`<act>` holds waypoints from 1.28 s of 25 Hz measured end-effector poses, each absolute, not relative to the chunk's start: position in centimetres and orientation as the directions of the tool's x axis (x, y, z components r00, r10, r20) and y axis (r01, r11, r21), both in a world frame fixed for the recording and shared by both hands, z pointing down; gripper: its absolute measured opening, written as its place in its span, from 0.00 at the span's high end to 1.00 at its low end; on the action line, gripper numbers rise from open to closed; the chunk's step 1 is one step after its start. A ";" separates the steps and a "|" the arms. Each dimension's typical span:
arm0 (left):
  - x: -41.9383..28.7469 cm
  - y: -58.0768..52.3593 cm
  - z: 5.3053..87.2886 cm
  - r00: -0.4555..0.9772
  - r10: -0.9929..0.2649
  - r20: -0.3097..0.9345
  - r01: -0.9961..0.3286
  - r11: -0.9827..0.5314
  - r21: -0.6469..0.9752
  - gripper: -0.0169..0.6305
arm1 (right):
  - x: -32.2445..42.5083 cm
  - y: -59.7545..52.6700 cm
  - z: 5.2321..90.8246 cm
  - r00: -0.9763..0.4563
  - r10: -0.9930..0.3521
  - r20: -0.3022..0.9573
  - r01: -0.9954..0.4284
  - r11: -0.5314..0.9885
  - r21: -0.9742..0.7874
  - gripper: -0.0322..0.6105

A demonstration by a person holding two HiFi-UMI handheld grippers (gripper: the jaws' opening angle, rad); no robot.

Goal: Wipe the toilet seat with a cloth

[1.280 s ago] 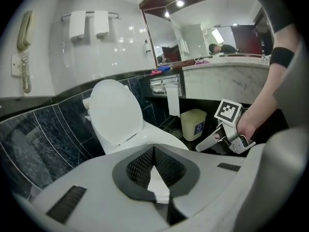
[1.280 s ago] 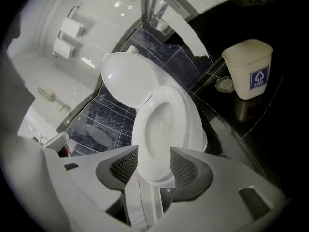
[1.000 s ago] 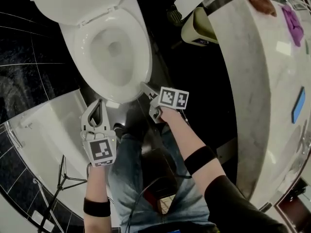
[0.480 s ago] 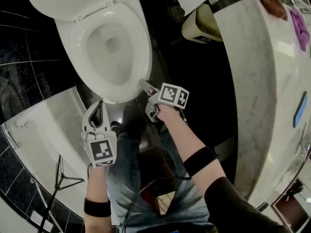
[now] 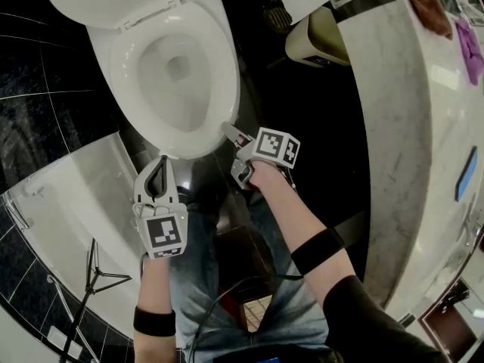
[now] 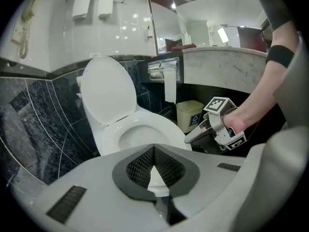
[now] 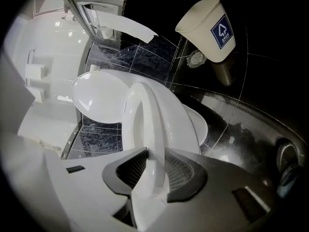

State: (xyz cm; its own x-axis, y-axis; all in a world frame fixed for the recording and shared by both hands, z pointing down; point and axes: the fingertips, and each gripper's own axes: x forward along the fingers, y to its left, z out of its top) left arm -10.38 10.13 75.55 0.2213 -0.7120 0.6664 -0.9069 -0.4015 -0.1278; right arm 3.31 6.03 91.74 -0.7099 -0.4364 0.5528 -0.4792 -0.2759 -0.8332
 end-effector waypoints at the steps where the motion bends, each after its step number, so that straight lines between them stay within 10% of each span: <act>1: -10.5 10.3 75.5 0.216 -0.710 0.671 -0.914 -0.389 -0.118 0.97 | 3.2 6.1 91.4 -0.714 -0.437 0.547 -0.469 -0.282 -0.837 0.77; 18: -5.5 14.8 78.1 0.298 -0.528 0.795 -0.943 -0.292 0.159 0.97 | 2.0 3.3 78.2 -0.778 -0.424 0.463 -0.356 -0.310 -0.882 0.79; 32: -8.2 7.8 72.2 0.155 -0.636 0.756 -0.985 -0.039 0.170 0.97 | 0.9 0.9 71.6 -0.855 -0.380 0.352 -0.320 -0.148 -0.936 0.76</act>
